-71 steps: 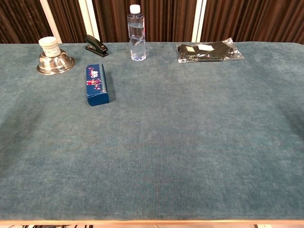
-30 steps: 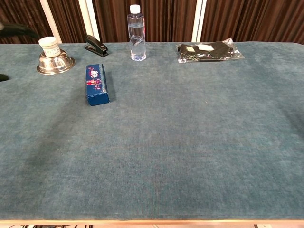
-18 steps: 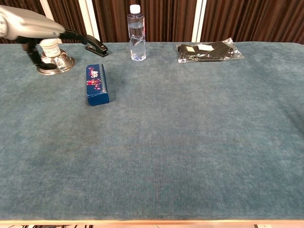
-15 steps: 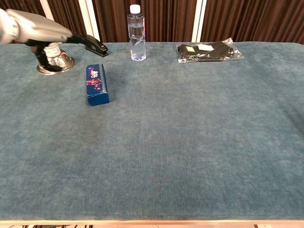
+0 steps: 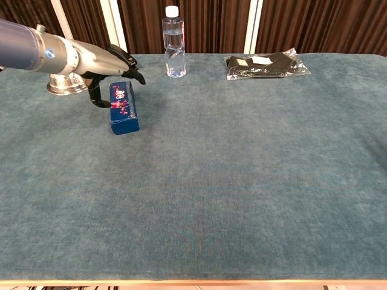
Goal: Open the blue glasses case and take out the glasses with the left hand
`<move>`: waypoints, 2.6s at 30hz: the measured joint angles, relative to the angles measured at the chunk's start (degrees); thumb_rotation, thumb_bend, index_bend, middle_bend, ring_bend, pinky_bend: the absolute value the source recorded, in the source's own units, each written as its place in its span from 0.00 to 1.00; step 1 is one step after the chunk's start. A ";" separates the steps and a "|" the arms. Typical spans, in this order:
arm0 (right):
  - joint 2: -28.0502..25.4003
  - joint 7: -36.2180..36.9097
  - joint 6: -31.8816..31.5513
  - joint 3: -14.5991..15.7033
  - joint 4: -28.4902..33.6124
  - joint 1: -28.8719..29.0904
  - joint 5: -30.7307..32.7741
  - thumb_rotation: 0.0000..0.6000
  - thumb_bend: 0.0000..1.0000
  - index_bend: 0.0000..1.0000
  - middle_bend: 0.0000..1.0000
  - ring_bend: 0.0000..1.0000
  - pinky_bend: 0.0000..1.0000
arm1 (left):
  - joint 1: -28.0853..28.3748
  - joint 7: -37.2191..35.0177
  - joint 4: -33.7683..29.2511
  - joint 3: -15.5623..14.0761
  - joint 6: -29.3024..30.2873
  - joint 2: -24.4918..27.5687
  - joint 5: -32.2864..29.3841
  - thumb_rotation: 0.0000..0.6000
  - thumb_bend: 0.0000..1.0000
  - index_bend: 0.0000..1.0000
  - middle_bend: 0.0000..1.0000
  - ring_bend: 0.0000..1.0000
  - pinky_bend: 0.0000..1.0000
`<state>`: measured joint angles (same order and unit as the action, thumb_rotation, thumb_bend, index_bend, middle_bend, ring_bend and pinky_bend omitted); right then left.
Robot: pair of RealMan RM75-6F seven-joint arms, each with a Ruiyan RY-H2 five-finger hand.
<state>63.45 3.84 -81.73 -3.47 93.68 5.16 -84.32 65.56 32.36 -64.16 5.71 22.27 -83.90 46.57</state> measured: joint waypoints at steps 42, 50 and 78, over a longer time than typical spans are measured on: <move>0.26 -1.01 -0.74 -0.01 -0.22 -0.20 -0.46 1.00 0.02 0.00 0.00 0.00 0.22 | 7.64 -9.99 -1.70 -13.18 -1.43 3.78 -3.57 1.00 0.42 0.00 0.00 0.00 0.13; 0.23 -0.46 -0.97 -0.01 -0.42 -0.24 -0.75 1.00 0.03 0.00 0.00 0.00 0.22 | 9.97 -10.60 -0.90 -15.96 -4.29 2.90 -5.31 1.00 0.43 0.00 0.00 0.00 0.16; 0.33 -0.24 -1.59 0.23 -0.71 -0.47 -1.51 1.00 0.03 0.00 0.00 0.00 0.23 | 18.59 -13.53 -20.49 -28.97 -1.84 12.45 -12.91 1.00 0.43 0.00 0.03 0.08 0.27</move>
<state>63.78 3.60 -83.32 -3.24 92.97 4.70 -85.83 84.15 18.82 -84.65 -23.27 20.43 -71.45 33.67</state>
